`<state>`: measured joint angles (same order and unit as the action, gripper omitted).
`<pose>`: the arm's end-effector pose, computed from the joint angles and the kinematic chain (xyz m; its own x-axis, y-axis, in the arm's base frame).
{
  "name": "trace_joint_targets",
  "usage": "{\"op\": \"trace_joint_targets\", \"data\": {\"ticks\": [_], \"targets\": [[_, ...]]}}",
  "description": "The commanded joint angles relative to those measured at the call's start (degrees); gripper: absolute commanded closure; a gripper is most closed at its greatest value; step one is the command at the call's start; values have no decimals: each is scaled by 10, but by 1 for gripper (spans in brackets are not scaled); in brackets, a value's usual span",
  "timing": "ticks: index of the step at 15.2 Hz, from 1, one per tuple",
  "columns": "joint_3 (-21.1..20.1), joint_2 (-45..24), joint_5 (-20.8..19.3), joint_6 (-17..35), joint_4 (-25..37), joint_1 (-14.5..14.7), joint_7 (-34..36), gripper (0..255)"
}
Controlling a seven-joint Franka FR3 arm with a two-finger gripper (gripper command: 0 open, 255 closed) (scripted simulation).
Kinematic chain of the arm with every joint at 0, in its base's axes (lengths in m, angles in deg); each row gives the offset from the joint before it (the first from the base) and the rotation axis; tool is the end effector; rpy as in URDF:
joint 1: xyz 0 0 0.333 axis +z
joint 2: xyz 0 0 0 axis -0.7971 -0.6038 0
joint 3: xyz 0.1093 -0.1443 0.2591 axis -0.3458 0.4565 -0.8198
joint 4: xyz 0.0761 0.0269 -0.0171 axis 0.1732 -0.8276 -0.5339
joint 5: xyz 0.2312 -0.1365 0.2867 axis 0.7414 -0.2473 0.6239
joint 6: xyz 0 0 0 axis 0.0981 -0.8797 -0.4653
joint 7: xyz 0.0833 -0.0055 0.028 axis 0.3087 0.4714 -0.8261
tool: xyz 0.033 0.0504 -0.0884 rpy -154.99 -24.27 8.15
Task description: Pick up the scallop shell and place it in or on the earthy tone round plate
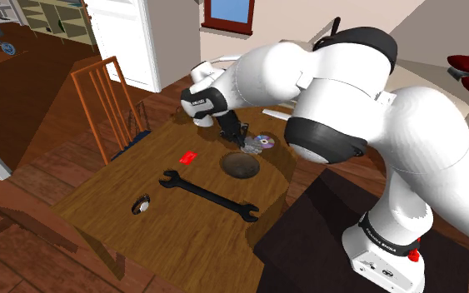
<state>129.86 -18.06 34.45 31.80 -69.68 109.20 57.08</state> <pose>0.6070 0.0594 0.2341 0.5172 -0.8558 0.0070 -0.7410 -0.4437 0.5040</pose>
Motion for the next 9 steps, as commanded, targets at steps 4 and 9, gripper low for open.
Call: {"op": "trace_joint_targets", "data": {"ticks": [4, 9], "targets": [[-20, -20, 14, -13, 35, -4, 26, 255], [-38, -41, 28, 8, 35, -14, 26, 255]]}}
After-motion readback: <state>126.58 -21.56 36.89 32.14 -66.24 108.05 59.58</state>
